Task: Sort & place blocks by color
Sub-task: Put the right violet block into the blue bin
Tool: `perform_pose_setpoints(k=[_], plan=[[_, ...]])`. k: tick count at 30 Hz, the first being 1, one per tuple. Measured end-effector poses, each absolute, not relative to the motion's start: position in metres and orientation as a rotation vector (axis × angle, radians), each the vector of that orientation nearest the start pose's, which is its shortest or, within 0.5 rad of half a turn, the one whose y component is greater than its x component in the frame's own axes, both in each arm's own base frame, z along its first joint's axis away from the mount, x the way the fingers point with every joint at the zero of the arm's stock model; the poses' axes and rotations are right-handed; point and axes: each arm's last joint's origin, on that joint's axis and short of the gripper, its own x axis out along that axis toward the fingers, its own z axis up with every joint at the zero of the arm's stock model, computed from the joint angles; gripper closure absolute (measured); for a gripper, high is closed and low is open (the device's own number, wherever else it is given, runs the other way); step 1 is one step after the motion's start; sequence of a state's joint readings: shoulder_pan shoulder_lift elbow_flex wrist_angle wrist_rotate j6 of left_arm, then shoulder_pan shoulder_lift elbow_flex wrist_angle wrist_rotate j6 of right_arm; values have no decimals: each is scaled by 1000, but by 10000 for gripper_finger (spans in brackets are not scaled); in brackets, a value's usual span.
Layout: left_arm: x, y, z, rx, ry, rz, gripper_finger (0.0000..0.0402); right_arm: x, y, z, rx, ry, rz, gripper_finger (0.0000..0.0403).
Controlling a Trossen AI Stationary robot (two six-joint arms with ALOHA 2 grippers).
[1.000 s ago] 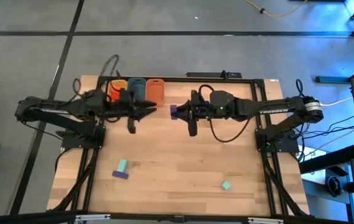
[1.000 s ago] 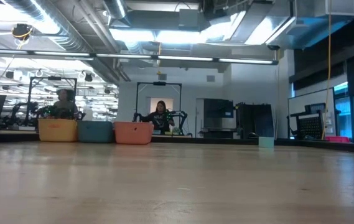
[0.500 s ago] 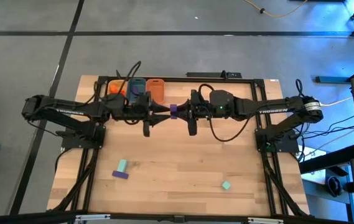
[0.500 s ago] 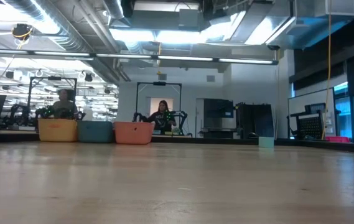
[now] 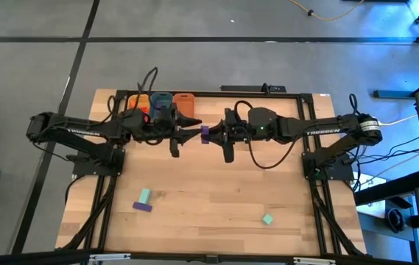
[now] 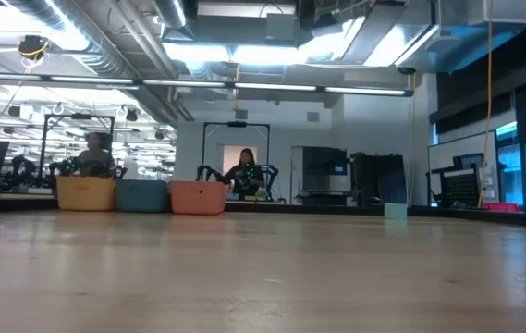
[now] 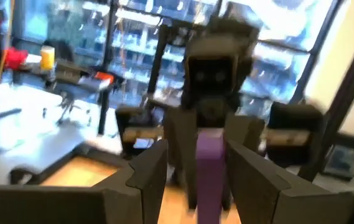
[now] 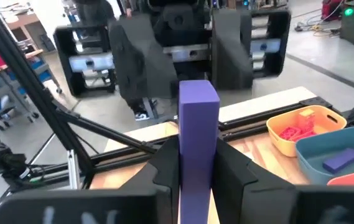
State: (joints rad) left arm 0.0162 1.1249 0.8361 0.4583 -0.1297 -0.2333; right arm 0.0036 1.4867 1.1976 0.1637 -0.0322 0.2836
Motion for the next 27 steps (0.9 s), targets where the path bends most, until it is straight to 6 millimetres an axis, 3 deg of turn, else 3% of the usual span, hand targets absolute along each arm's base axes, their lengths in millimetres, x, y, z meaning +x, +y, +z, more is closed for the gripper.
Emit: perform_pose_setpoints(k=[8,16,20,25,27], plan=[[277,6,328,-260,-159,41,250,346,2,340,285,150,18,343],[276,7,333,-235,-209,56,265,345,2,339,288,161,9,343],[276,7,331,-229,-191,56,293,345,2,339,286,161,9,343],[276,7,329,-242,-171,50,357,345,2,338,280,169,12,343],[276,7,330,-242,-172,49,357,345,2,338,281,167,12,343]])
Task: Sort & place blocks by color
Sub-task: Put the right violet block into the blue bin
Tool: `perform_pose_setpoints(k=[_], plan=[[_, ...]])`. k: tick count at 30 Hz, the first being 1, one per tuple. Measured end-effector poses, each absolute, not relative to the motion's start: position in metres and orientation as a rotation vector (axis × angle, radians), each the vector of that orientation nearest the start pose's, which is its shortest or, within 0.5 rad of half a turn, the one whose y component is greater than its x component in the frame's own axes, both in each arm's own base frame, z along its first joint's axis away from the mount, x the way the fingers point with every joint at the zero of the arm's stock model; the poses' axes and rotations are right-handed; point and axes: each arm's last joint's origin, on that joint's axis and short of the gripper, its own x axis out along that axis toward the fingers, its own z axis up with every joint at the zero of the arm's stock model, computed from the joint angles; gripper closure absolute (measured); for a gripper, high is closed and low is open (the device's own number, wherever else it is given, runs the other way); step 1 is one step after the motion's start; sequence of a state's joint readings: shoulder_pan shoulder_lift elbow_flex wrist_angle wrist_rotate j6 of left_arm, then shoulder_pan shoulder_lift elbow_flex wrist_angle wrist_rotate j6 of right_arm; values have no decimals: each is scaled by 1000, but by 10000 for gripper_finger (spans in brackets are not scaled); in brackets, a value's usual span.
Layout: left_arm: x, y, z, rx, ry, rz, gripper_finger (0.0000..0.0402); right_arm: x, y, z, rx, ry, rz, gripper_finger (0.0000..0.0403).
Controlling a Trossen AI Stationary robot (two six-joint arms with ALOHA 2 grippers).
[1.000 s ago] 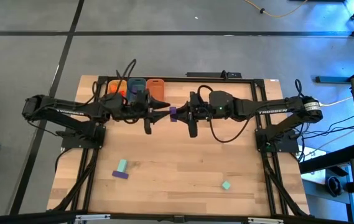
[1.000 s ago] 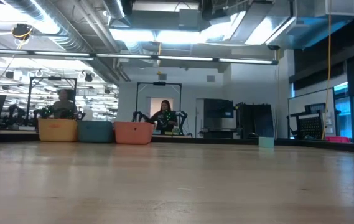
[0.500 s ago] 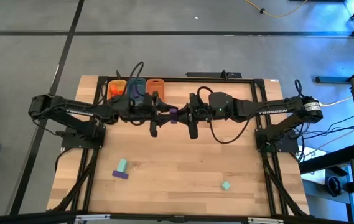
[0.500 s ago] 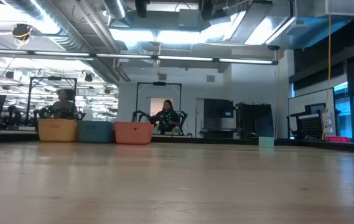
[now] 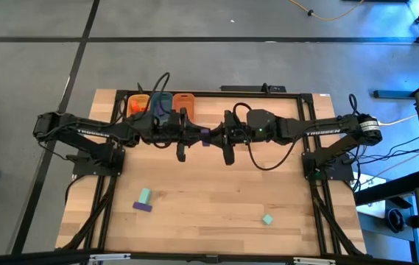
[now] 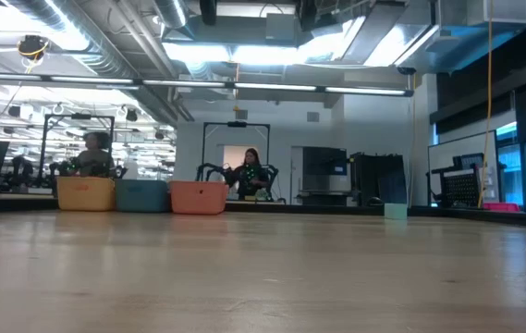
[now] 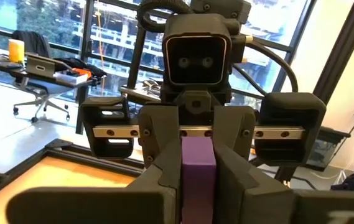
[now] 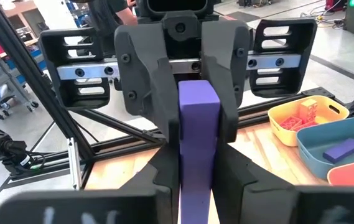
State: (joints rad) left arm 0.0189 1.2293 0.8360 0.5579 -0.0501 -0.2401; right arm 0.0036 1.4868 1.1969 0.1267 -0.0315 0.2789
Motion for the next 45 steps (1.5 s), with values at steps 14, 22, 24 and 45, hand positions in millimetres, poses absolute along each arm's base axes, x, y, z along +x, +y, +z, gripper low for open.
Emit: perform_pose_setpoints(k=[14,22,24,45], plan=[[277,7,328,-254,-157,62,357,343,2,342,335,153,2,157],[252,19,332,-232,-31,131,357,310,-7,359,281,228,-32,66],[238,22,338,-201,-12,151,357,297,-8,364,272,266,-50,66],[146,17,313,-277,-312,122,357,218,-3,302,551,-88,-20,76]])
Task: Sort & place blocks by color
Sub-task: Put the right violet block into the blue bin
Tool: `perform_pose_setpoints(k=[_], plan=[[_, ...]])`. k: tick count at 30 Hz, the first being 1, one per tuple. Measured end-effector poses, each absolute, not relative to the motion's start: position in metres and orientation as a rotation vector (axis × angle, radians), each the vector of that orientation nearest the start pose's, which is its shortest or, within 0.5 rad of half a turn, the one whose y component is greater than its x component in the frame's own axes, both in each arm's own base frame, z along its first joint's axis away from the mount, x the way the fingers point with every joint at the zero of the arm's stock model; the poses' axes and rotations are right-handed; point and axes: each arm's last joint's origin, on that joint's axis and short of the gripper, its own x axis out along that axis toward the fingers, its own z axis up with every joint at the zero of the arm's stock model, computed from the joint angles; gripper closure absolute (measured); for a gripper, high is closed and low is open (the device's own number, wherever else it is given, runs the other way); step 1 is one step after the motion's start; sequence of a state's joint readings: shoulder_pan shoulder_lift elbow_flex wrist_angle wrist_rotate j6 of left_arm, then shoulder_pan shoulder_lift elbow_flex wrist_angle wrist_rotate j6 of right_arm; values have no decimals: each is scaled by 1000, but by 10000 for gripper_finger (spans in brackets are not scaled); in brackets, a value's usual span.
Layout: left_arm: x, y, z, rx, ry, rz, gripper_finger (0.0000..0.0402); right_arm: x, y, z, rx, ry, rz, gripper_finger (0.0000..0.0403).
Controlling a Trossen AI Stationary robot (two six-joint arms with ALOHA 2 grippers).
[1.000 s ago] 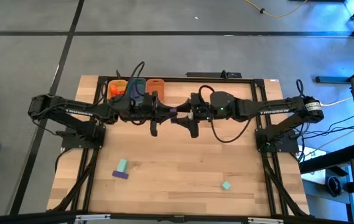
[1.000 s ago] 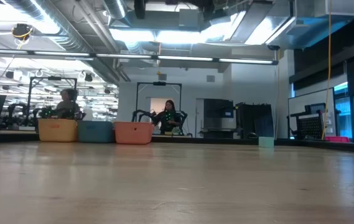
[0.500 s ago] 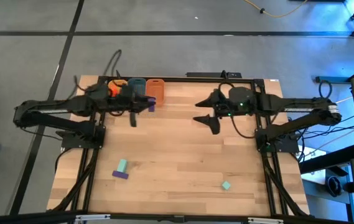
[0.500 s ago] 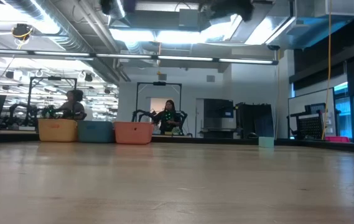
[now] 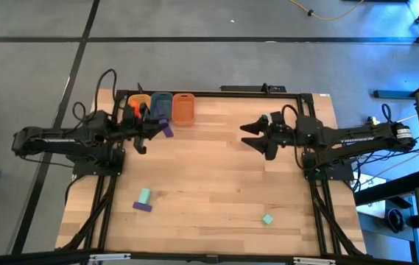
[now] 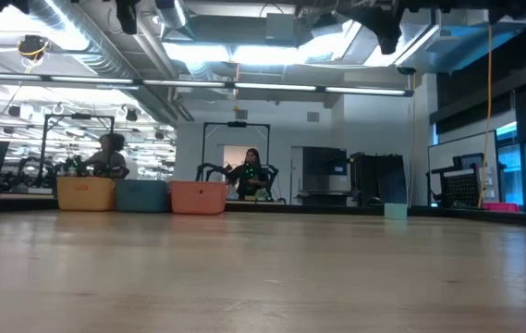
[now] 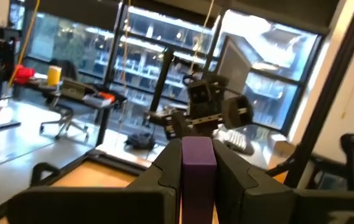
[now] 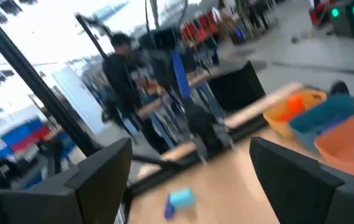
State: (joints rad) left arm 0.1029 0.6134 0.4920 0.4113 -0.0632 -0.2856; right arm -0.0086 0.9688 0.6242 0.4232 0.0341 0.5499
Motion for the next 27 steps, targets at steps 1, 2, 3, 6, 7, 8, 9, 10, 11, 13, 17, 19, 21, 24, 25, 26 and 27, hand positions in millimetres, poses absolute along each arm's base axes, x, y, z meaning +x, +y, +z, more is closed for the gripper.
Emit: perform_pose_setpoints(k=[1,2,3,6,7,8,9,10,11,13,17,19,21,24,25,26,27], plan=[[146,16,312,-279,-320,122,357,218,-3,304,550,-105,-16,76],[146,16,312,-281,-322,126,357,217,-3,304,549,-114,-14,76],[146,15,312,-283,-322,129,357,217,-3,305,546,-115,-15,76],[146,15,312,-284,-322,127,357,218,-3,305,542,-113,-15,76],[146,15,312,-284,-322,127,357,218,-3,305,542,-114,-15,76],[146,15,312,-285,-323,129,357,218,-3,306,542,-114,-15,76],[146,15,312,-285,-323,131,357,218,-3,306,542,-114,-15,76],[146,15,312,-285,-323,131,357,218,-3,306,542,-113,-15,76],[146,15,312,-286,-323,133,357,218,-3,306,542,-114,-15,76],[146,15,312,-291,-326,147,357,218,-3,306,542,-113,-15,76],[148,18,314,-345,-345,223,357,218,-3,306,543,-115,-20,76],[152,24,320,-347,-346,278,357,218,-4,306,543,-120,-43,76],[158,34,330,-334,-297,344,357,217,-4,306,543,-126,-62,76],[165,59,349,-322,-146,510,357,218,-5,305,536,-125,-66,76],[166,70,353,-322,-81,574,357,218,-5,305,523,-124,-67,76],[167,83,356,-324,-7,630,357,218,-5,305,521,-124,-67,76],[168,97,356,-324,66,677,357,218,-5,305,520,-124,-67,76]])
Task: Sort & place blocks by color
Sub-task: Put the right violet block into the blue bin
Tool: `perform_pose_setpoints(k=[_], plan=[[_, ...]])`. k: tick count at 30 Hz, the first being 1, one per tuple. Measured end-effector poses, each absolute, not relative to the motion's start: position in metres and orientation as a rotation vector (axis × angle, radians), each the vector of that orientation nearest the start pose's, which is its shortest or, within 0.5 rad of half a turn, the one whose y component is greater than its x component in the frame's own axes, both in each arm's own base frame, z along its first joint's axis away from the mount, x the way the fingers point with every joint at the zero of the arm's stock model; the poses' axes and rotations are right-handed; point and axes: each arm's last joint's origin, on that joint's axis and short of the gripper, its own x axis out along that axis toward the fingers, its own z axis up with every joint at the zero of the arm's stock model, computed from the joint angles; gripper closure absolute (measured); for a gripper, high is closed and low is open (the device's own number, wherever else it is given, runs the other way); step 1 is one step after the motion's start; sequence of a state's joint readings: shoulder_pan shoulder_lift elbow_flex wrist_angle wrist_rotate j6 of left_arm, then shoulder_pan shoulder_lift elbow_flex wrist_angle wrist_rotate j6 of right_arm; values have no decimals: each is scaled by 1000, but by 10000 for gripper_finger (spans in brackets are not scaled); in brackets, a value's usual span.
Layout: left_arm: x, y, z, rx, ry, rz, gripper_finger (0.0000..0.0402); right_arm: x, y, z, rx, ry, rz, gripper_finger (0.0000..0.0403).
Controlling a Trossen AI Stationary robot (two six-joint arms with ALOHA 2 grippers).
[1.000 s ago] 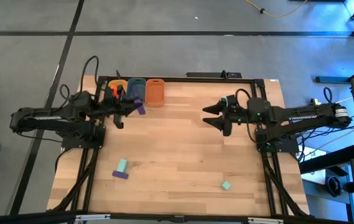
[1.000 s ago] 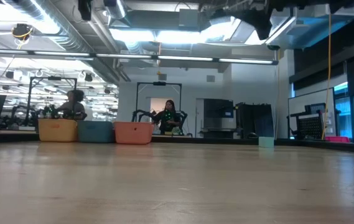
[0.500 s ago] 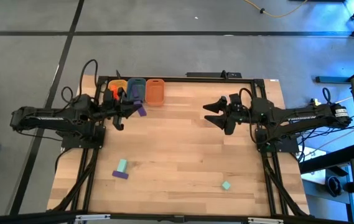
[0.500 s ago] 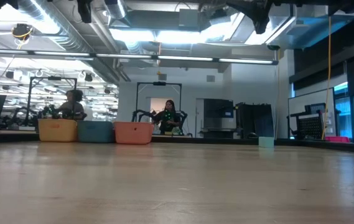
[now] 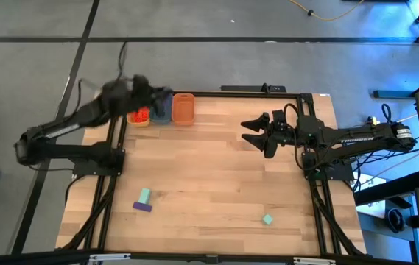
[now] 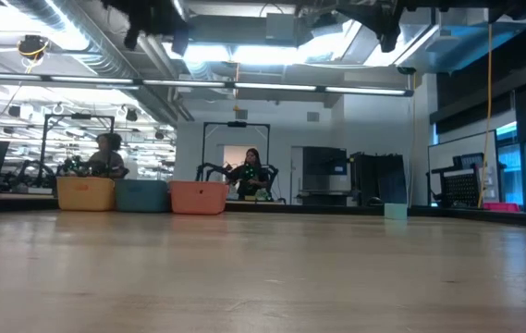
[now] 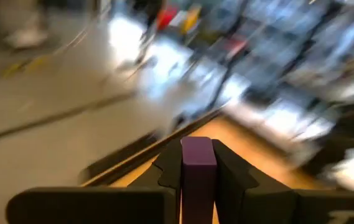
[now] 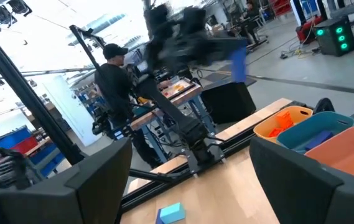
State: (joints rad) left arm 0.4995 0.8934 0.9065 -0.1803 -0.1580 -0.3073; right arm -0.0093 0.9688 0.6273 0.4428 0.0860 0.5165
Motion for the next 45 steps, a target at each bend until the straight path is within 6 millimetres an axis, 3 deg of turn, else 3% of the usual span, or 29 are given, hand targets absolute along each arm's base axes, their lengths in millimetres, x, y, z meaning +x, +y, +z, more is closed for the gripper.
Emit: perform_pose_setpoints(k=[4,8,11,14,19,30,45], plan=[[164,160,342,-424,309,841,357,218,-5,305,522,-121,-68,76],[161,218,296,-622,465,919,357,218,-5,305,526,-121,-68,76],[167,246,259,-739,549,947,357,218,-5,305,550,-121,-67,76],[176,262,228,-819,610,966,357,218,-5,305,574,-116,-67,76],[185,269,202,-902,658,1004,357,218,-5,304,575,-113,-69,76],[199,248,196,-756,806,1209,357,218,-5,304,558,-108,-76,76],[200,241,175,-919,769,1281,351,218,-6,304,552,-115,-100,76]])
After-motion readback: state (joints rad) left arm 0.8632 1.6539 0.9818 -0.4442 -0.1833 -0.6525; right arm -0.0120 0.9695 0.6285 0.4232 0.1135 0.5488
